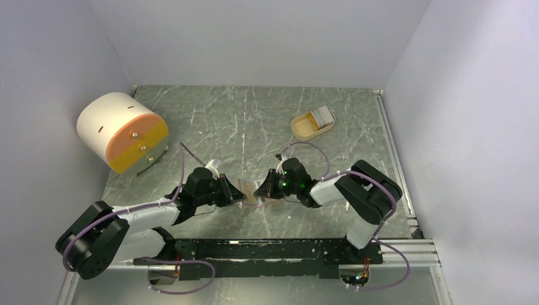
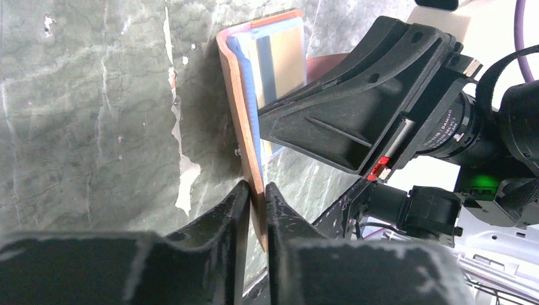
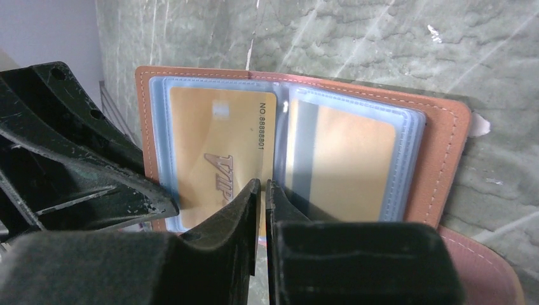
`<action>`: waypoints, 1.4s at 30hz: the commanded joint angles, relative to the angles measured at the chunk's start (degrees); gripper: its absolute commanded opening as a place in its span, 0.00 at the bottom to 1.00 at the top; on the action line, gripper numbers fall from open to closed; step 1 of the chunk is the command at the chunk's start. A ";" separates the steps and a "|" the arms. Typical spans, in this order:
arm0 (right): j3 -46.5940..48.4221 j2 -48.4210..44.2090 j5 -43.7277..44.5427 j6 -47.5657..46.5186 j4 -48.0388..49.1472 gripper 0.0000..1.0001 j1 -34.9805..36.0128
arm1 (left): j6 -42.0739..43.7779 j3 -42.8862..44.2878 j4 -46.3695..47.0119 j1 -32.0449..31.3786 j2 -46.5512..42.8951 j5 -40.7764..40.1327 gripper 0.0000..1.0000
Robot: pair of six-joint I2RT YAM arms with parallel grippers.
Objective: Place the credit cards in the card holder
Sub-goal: Insert the credit card into the card holder.
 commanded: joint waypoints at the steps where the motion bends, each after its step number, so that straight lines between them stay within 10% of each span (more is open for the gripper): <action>1: -0.04 0.73 -2.24 -0.02 3.02 0.11 0.03 | 0.23 -0.57 3.27 -0.27 -0.56 -0.18 0.16; 8: -0.52 2.57 -3.93 1.34 6.06 0.11 0.11 | 1.47 0.05 2.97 -0.20 -2.57 -0.06 0.25; 15: -0.82 3.55 -4.47 2.26 7.25 0.12 -0.02 | 3.19 -0.40 6.89 -0.27 -3.11 1.90 0.09; 28: -1.66 3.76 -4.70 2.60 7.83 0.12 -0.04 | 4.16 -0.69 17.13 -0.23 4.26 7.37 0.10; 42: -0.65 -2.82 1.55 -2.68 -3.97 0.24 -0.03 | 5.57 4.99 1.72 -0.23 10.23 0.45 0.09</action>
